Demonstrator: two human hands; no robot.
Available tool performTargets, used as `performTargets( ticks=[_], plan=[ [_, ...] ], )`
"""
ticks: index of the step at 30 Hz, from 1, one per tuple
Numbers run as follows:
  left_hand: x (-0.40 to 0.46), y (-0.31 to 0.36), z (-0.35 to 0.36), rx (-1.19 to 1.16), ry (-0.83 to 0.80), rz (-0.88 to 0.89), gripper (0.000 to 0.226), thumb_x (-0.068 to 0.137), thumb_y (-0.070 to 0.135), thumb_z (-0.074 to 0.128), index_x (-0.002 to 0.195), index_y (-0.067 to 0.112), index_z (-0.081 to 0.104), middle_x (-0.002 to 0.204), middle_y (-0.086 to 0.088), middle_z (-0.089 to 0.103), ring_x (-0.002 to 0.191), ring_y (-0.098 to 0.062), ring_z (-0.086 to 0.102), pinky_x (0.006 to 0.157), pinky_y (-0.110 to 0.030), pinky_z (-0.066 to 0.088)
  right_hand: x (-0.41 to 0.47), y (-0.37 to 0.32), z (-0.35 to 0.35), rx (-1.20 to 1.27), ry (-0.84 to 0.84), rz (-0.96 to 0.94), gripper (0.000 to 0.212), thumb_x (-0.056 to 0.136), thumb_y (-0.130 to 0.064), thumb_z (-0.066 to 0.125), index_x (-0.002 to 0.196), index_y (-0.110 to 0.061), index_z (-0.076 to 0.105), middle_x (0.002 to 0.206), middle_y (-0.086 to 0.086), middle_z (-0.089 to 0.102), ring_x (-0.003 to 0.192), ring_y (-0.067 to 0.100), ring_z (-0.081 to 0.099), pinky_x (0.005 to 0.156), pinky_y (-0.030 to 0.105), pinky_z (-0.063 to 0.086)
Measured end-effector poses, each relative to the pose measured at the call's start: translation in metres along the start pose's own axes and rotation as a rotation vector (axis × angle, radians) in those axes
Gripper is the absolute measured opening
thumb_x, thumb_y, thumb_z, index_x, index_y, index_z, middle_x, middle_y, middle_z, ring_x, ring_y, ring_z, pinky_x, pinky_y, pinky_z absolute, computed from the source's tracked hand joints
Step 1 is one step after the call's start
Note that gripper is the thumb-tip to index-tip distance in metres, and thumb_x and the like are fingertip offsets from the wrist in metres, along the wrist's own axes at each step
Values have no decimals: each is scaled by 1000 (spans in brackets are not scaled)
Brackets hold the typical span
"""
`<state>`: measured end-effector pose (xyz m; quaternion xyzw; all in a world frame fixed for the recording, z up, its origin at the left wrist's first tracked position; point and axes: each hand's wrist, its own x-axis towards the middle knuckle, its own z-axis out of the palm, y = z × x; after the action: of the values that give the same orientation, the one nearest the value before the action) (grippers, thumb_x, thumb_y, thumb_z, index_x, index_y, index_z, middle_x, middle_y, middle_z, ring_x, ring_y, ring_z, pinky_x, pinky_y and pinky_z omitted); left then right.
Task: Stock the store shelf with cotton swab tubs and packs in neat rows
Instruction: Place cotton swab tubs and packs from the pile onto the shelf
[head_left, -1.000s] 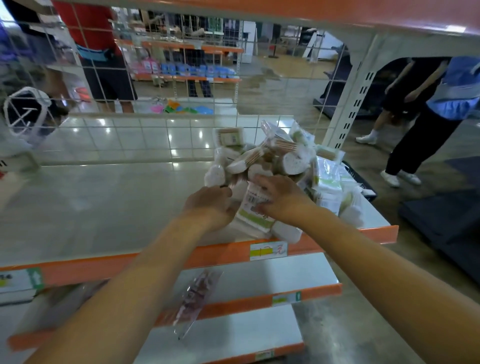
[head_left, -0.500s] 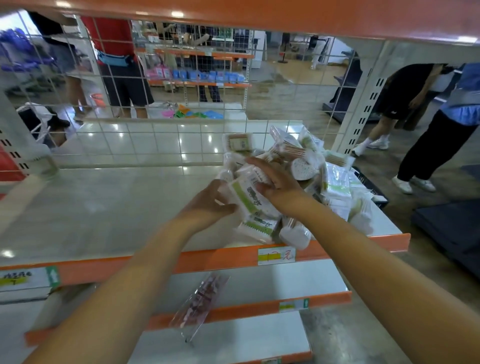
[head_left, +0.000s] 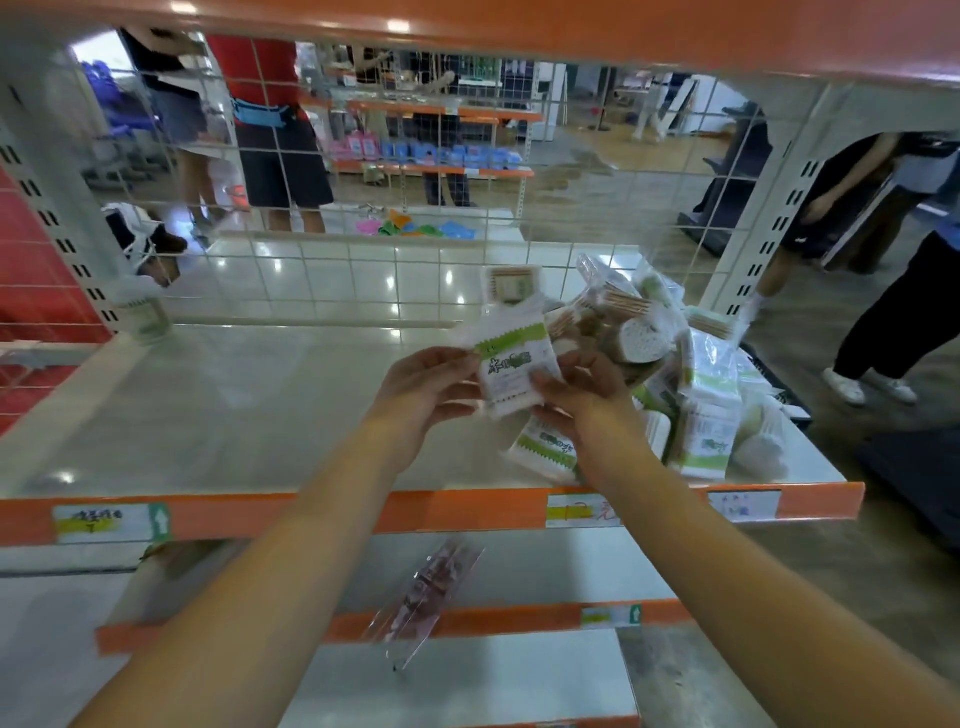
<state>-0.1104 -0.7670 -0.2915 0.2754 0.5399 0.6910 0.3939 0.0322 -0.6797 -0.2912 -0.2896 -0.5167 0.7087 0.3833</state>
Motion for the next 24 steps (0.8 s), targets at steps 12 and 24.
performTargets(
  ticks=[12, 24],
  plan=[
    [-9, -1, -10, -88, 13, 2, 11, 75, 9, 66, 85, 10, 62, 75, -6, 70, 62, -21, 64, 57, -32, 53, -16, 13, 7, -89, 36, -22, 28, 79, 3, 66, 98, -17, 57, 86, 0, 67, 70, 14, 62, 53, 18, 50],
    [-17, 4, -24, -80, 71, 84, 11, 83, 1, 59, 84, 10, 66, 67, -3, 68, 58, -18, 63, 53, -27, 53, -16, 20, 32, -282, -68, -195, 32, 89, -3, 56, 95, -33, 65, 98, -19, 64, 80, -5, 61, 76, 20, 52]
  ],
)
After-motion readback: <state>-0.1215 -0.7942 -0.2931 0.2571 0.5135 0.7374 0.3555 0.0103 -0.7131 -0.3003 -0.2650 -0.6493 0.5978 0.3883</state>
